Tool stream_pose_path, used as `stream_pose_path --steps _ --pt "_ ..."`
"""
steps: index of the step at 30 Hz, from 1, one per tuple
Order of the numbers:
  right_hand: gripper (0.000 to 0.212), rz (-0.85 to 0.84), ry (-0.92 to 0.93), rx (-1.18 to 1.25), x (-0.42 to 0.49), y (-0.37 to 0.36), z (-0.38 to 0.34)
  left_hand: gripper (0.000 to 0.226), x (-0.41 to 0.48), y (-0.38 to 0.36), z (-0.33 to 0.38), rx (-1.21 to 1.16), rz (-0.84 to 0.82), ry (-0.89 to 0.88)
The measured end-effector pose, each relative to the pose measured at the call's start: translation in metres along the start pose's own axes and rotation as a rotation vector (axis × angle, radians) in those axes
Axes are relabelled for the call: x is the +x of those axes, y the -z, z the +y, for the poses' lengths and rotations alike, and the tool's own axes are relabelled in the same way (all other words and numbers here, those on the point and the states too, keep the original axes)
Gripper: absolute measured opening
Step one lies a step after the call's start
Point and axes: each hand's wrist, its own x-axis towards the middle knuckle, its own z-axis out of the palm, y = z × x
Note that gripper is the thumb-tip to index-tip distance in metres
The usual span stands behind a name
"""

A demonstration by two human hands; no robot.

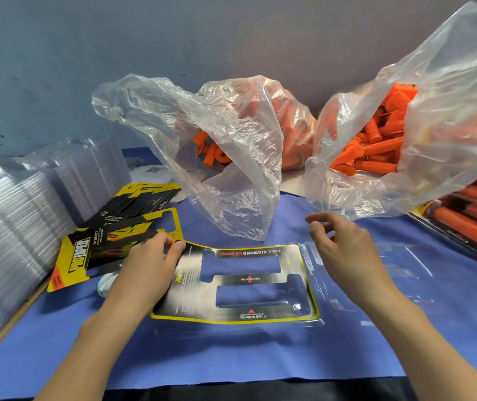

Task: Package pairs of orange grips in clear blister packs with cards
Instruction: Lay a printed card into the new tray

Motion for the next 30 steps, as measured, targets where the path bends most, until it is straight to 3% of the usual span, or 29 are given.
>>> stream_pose_path --steps 12,19,27,30 --pt "0.017 -0.019 0.114 -0.109 -0.003 -0.005 -0.001 0.042 -0.004 -0.004 -0.002 0.241 0.001 -0.046" --pt "0.02 -0.083 0.131 -0.159 -0.008 -0.008 -0.006 0.034 -0.008 0.013 -0.003 0.257 0.05 -0.042" --pt "0.027 -0.277 0.296 -0.281 -0.03 -0.024 -0.024 0.034 -0.014 0.018 -0.028 0.153 -0.183 0.096" --pt "0.039 -0.405 0.359 -0.375 -0.037 -0.034 -0.027 0.031 -0.016 0.012 -0.03 -0.01 -0.279 0.139"
